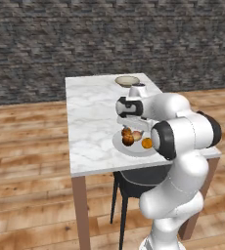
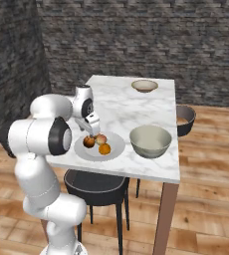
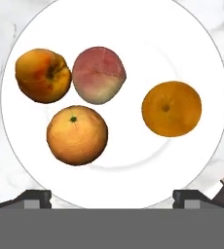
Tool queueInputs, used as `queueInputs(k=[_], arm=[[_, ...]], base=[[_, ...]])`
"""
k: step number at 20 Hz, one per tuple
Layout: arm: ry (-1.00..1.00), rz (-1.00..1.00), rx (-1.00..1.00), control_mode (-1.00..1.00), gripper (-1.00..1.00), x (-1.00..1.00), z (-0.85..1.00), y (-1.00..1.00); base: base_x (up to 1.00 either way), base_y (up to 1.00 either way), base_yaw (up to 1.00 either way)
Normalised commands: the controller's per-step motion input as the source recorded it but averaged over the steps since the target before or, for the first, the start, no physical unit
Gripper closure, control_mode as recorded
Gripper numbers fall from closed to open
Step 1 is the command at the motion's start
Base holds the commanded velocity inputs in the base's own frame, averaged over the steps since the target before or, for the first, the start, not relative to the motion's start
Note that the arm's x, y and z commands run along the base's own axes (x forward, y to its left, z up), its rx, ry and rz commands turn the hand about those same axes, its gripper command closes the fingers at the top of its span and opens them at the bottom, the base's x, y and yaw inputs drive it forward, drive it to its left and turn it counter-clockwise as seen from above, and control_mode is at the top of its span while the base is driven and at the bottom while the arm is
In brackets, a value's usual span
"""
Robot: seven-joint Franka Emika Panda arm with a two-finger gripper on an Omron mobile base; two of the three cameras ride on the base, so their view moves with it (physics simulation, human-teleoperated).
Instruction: Take the fruits from the plate on the dining counter and place two fruits in each bowl.
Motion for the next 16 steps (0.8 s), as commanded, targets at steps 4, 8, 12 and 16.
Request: queueInputs(k=[4, 8, 12, 16], arm=[[0.04, 0.00, 0.00, -1.00, -1.00, 0.28, -0.36, 0.16], [0.00, 0.00, 0.00, -1.00, -1.00, 0.48, -0.36, 0.08], [0.00, 0.00, 0.00, -1.00, -1.00, 0.51, -0.43, -0.01], [0.05, 0.00, 0.00, -1.00, -1.00, 0.13, -0.39, -0.01]], base=[[0.00, 0.00, 0.00], [0.00, 0.00, 0.00], [0.00, 0.00, 0.00], [0.00, 0.00, 0.00]])
